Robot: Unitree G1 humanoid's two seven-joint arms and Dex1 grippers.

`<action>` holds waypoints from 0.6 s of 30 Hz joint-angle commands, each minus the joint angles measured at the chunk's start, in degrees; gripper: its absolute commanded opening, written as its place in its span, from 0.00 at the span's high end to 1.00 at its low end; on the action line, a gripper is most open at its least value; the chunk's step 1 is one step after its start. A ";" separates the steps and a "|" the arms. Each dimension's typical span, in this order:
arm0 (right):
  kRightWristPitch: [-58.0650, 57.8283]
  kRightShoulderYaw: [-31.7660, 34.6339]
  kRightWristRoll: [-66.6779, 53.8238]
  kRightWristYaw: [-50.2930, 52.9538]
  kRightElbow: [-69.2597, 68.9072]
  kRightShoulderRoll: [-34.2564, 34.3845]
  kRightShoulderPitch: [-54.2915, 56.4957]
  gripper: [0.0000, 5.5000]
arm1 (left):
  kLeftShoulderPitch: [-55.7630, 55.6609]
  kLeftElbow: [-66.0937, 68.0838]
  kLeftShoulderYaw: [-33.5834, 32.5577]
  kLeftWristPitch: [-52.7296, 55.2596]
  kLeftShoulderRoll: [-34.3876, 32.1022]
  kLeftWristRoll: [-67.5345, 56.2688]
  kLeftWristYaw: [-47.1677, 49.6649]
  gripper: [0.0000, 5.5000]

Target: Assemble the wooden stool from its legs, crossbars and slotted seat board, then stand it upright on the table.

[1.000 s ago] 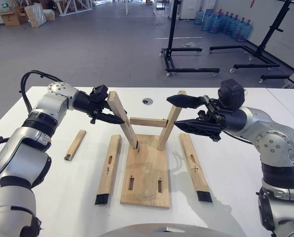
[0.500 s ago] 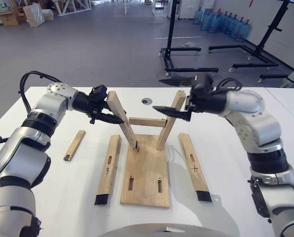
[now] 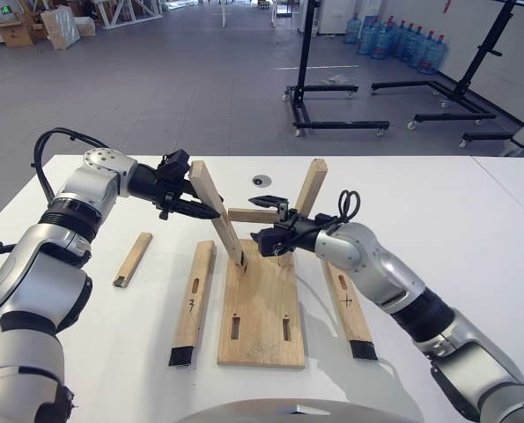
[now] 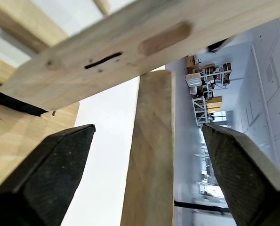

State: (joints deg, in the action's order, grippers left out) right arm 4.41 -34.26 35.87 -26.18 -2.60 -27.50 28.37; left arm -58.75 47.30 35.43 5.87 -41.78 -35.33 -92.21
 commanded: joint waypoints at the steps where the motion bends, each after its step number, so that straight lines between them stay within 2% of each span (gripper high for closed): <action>1: 2.35 -0.86 6.90 8.66 3.50 2.28 -0.99 0.24 | 0.36 1.31 3.13 1.04 0.33 2.08 -0.29 0.63; 4: 3.82 -0.88 9.59 12.54 3.64 3.91 -1.19 0.24 | -0.06 1.86 3.80 1.04 0.31 1.86 -0.29 0.63; 10: 4.66 -0.74 11.29 12.55 3.23 5.26 -2.24 0.24 | -0.39 2.54 4.48 1.12 0.39 1.52 -0.29 0.63; 18: 3.28 0.03 12.52 11.65 4.36 5.86 -2.47 0.51 | -0.95 3.41 5.11 0.66 0.47 1.36 -0.29 0.63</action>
State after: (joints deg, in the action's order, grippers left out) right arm 8.60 -35.00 47.80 -13.70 1.37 -21.72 26.34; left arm -60.75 49.72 38.42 5.85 -41.34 -36.80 -92.26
